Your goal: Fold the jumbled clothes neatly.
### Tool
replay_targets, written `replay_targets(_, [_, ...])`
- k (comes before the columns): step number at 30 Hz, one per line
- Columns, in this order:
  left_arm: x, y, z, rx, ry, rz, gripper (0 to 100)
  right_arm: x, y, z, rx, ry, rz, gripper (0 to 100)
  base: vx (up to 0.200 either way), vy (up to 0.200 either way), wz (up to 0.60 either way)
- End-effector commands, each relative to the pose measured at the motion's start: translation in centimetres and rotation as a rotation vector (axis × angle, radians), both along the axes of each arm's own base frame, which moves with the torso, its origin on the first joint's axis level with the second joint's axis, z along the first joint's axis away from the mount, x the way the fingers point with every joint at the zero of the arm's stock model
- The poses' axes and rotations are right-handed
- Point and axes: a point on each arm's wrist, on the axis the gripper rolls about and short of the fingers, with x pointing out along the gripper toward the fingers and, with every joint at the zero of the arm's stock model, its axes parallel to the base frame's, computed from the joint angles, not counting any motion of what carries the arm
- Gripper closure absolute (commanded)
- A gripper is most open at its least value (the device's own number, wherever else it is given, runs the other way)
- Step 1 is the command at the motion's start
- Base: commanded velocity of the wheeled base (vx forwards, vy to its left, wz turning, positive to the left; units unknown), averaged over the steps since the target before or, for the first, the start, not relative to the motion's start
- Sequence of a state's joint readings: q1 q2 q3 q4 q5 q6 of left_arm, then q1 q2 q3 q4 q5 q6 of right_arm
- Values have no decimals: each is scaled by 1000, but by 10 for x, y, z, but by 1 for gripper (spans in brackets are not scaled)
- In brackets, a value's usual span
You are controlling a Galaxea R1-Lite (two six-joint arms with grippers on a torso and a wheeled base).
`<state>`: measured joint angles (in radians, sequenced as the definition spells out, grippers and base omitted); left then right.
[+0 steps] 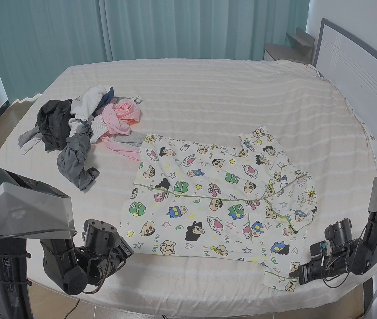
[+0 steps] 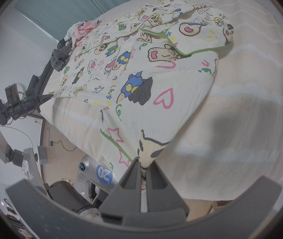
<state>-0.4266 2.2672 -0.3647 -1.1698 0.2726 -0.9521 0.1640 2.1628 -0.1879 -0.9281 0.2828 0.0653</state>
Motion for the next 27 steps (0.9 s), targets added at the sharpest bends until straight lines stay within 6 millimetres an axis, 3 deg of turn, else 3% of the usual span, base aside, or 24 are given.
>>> replay_targets(1, [-9, -1, -3, 14, 33, -21, 100, -8, -3, 0, -10, 19, 8, 100, 0, 0, 0])
replay_targets(17, [-26, 2, -8, 83, 95, -81, 100, -15, -2, -2, -18, 45, 17, 100, 0, 0, 0])
replay_targets(27, [-33, 5, -11, 125, 137, -109, 100, -29, -5, -3, -33, 91, 23, 100, 0, 0, 0])
